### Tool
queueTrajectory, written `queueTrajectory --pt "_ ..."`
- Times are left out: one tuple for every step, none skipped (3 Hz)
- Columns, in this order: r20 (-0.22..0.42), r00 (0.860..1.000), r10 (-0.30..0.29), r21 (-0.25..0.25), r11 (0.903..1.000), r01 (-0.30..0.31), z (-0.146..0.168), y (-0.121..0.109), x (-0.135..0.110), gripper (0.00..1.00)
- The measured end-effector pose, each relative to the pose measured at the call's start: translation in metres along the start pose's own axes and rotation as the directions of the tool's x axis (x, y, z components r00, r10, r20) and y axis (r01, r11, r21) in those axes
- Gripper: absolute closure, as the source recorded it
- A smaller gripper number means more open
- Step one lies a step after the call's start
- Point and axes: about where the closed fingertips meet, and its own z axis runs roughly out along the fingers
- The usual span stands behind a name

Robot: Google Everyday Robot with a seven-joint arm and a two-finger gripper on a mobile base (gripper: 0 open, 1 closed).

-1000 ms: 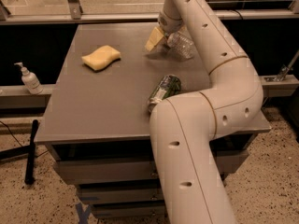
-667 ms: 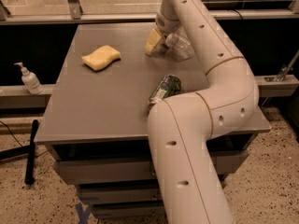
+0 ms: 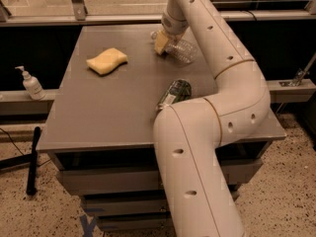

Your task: Place water bottle upright

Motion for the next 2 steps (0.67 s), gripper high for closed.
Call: queueTrajectory --pt "0.001 1.0 0.0 0.001 1.0 0.0 -0.001 0.001 0.0 0.88" --pt "0.073 0.997 -0.027 0.036 0.999 0.025 -0.036 -0.01 -0.011 1.0"
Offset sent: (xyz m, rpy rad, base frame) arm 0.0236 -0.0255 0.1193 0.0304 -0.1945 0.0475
